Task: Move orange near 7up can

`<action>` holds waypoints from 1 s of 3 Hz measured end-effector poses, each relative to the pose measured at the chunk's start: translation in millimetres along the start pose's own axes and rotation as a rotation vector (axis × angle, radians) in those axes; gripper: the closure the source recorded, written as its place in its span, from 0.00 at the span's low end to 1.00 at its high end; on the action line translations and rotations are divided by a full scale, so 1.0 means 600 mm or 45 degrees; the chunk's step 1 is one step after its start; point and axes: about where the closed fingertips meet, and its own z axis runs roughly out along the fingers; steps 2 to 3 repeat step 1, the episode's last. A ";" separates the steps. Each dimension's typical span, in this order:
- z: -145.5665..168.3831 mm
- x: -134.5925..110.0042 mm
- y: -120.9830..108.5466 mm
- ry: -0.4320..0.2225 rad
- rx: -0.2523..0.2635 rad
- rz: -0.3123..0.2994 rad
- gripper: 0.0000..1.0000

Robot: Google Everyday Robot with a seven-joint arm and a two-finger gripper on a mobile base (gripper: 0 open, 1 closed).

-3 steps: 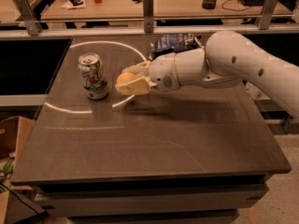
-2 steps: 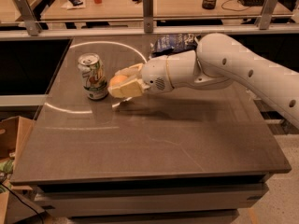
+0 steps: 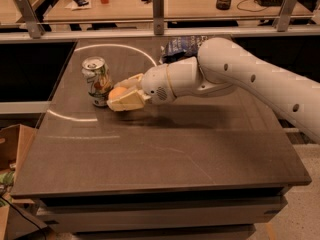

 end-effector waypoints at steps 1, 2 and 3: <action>0.003 -0.002 0.002 0.000 -0.004 -0.001 0.59; 0.003 -0.002 0.002 0.000 -0.004 -0.001 0.59; 0.003 -0.002 0.002 0.000 -0.004 -0.001 0.59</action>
Offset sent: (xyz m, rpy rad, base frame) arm 0.0000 0.0000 0.0000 0.0000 0.0000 0.0000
